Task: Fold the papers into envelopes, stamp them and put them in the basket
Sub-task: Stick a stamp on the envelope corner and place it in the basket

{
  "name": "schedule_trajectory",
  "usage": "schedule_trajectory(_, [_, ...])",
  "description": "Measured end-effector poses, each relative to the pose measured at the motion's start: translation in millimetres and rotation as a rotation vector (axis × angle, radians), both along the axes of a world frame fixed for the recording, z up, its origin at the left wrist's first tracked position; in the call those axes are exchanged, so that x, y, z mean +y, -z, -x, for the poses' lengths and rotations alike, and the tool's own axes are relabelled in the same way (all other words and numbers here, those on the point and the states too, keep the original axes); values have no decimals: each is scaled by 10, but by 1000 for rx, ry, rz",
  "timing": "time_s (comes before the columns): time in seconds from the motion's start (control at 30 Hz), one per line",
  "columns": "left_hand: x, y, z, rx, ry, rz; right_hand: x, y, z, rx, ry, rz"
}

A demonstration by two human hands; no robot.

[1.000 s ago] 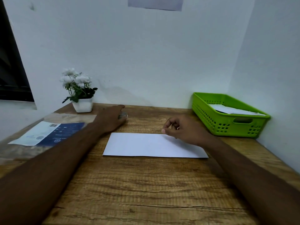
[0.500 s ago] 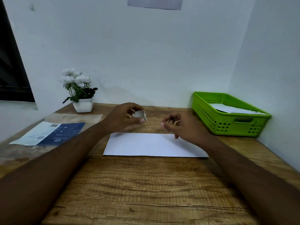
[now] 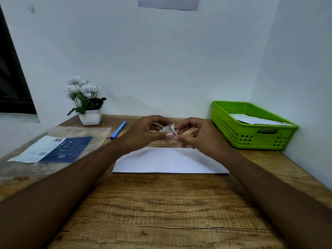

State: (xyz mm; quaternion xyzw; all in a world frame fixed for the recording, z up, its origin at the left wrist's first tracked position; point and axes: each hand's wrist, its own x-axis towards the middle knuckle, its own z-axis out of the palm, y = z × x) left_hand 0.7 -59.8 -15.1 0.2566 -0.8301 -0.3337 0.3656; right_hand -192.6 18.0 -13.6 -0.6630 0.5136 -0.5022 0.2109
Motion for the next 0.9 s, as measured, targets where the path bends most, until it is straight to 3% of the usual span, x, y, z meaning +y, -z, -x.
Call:
schedule_trajectory(0.53, [58,-26,7,8,16,-33,31,-21,-3,-2,-6,-1])
schedule_trajectory(0.9, [39,-21,-4,13,28,-42,16,-28,59,-175,-11,-23])
